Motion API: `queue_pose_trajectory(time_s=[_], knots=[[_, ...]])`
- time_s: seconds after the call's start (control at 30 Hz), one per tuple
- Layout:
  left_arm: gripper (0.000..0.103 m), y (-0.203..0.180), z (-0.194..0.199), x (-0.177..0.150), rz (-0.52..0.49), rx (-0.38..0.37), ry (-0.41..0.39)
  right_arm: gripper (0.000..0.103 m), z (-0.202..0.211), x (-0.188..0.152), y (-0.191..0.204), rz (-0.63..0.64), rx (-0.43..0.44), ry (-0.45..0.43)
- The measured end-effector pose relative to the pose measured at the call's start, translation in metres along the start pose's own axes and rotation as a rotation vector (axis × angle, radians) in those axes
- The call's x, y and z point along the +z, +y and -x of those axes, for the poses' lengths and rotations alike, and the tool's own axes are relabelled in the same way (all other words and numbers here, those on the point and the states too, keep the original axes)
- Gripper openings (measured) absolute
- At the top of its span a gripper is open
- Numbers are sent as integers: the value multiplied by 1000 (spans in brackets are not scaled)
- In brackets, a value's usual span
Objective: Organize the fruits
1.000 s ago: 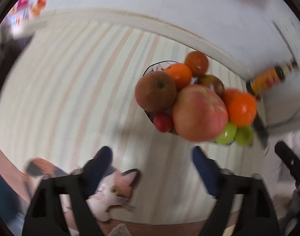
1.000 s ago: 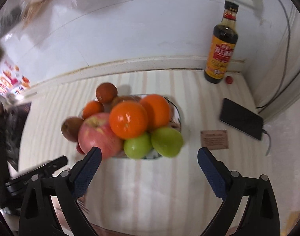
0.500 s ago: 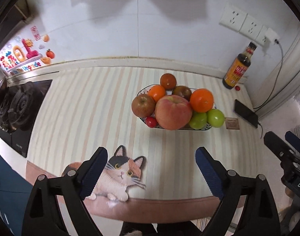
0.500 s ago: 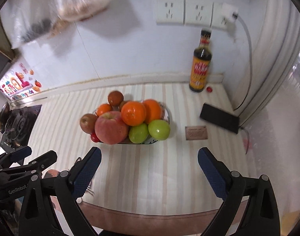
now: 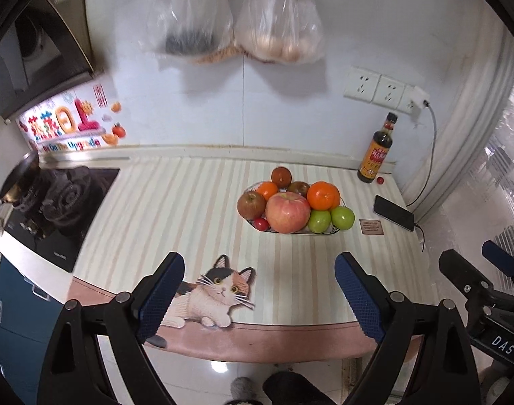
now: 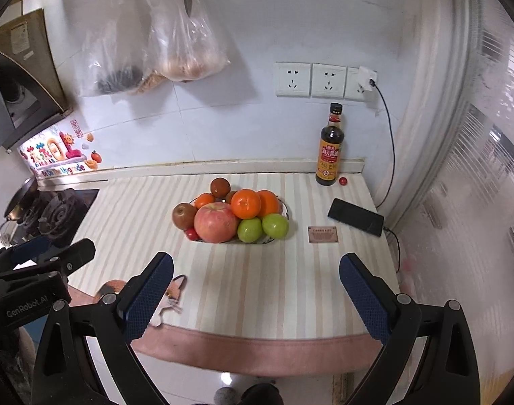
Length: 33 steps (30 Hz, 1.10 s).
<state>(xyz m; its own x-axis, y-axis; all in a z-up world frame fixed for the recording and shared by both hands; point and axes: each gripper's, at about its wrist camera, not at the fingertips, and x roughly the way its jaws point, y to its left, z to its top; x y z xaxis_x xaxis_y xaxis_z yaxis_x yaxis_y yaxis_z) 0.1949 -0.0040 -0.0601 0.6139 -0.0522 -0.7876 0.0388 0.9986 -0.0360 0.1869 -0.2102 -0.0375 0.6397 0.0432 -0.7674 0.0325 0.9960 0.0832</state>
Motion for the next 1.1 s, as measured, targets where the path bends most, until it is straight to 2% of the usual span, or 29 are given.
queue_pose_trajectory(time_s=[0.27,0.53,0.9,0.93,0.97,1.1], knots=[[91,10,49,-29,-48,-37,-36,101,70,-38,19,-38,-26,-44],[91,8,74,-51,-45,-34,-52,101,111,-65,20,-44,-28,-56],[91,3,76,-57,-18,0,-64,103,114,-69,11,-47,-1,-55],[94,3,74,-57,-17,0,-65,103,113,-67,9,-48,2,-54],[102,2,70,-56,-18,0,-62,103,109,-65,8,-44,0,-52],[103,0,55,-47,-24,22,-55,103,89,-51,5,-31,-8,-43]])
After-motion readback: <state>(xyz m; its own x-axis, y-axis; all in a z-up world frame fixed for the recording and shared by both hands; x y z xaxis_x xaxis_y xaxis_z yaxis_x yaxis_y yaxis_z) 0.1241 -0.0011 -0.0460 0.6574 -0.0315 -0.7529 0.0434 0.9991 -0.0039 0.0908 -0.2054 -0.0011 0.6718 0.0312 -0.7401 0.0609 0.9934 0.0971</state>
